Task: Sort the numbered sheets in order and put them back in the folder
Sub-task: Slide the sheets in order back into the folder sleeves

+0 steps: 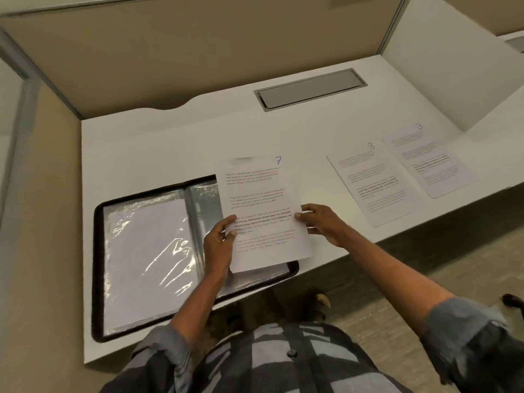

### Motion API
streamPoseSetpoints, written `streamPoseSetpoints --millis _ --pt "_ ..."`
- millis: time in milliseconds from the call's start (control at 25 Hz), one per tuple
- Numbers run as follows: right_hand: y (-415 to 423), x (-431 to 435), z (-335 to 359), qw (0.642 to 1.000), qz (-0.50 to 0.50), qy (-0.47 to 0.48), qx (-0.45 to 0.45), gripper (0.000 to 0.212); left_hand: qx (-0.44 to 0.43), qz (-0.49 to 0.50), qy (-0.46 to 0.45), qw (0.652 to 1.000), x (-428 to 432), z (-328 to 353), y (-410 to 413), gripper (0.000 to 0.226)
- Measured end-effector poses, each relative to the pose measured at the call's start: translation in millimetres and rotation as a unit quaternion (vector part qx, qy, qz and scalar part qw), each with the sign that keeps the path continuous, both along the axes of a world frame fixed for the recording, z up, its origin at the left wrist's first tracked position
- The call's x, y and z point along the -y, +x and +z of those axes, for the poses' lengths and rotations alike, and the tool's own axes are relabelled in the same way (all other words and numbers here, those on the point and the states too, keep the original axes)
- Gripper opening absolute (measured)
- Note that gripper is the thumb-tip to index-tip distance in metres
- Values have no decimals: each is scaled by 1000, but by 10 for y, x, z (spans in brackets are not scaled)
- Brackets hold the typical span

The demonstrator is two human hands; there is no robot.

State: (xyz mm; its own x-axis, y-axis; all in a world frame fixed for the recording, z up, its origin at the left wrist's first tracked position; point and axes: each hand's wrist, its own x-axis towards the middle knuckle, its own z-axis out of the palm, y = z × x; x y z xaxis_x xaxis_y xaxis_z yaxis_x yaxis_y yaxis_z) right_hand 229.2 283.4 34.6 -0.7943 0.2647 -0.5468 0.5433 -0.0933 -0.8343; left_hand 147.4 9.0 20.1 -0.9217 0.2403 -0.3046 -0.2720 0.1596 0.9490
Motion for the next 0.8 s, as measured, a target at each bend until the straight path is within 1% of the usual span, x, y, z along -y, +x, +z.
streamPoseSetpoints --millis 200,400,520,640,760,800 --pt "-283 521 6 1000 -15 -4 0 33 1 -31 21 999 505 5 -343 39" --pt "-580 758 16 999 -32 -3 -6 27 13 -38 46 998 729 -66 -712 65" --pt "-793 735 -29 999 -42 -11 -6 28 21 -29 46 998 726 -103 -927 71" --pt "-1079 652 -70 999 -47 -16 -7 26 15 2 40 999 649 -78 -1122 62" --pt "-1395 495 -49 999 -42 -14 -15 23 43 68 32 996 561 -197 -1359 39" --pt "-1514 427 -35 999 -44 -15 -19 23 36 87 7 996 539 -254 -1429 32"
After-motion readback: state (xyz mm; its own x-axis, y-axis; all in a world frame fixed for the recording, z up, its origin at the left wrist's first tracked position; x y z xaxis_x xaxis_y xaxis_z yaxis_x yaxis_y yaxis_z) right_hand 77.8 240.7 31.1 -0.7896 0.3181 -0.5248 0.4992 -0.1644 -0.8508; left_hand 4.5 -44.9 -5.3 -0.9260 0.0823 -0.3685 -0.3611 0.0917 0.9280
